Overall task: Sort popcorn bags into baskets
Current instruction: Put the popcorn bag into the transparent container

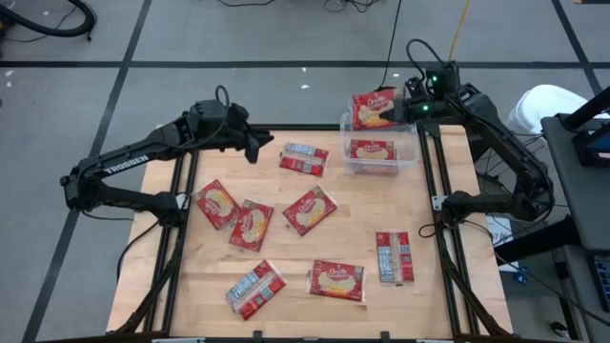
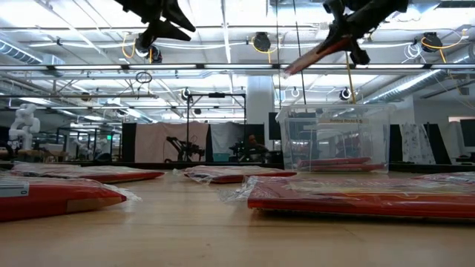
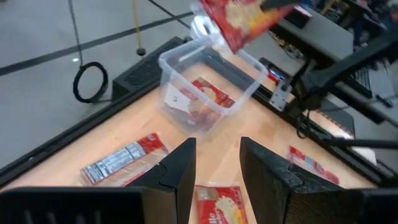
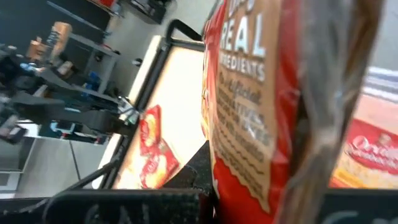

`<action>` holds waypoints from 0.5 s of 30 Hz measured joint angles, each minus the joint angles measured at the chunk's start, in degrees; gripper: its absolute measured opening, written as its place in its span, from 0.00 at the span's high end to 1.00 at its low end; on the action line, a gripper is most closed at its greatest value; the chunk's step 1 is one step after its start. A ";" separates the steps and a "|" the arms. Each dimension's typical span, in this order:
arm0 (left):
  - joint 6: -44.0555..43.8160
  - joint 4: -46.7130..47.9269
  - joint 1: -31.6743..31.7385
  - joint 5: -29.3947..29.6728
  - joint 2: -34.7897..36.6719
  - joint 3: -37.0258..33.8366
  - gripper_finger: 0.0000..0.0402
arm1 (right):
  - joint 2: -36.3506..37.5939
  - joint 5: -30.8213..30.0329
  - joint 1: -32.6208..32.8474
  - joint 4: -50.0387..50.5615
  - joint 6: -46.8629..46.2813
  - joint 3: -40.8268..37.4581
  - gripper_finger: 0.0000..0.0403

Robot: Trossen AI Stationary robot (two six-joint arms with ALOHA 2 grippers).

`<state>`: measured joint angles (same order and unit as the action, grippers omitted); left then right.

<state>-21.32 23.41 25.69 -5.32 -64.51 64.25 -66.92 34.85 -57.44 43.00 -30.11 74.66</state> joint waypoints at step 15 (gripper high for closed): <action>-4.66 -0.04 -2.67 0.96 0.00 0.00 0.68 | 0.02 1.03 -0.58 -0.37 -2.21 -9.23 0.94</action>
<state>-25.98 23.37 23.02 -4.36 -64.51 64.25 -66.89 35.88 -58.02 42.63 -32.32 65.43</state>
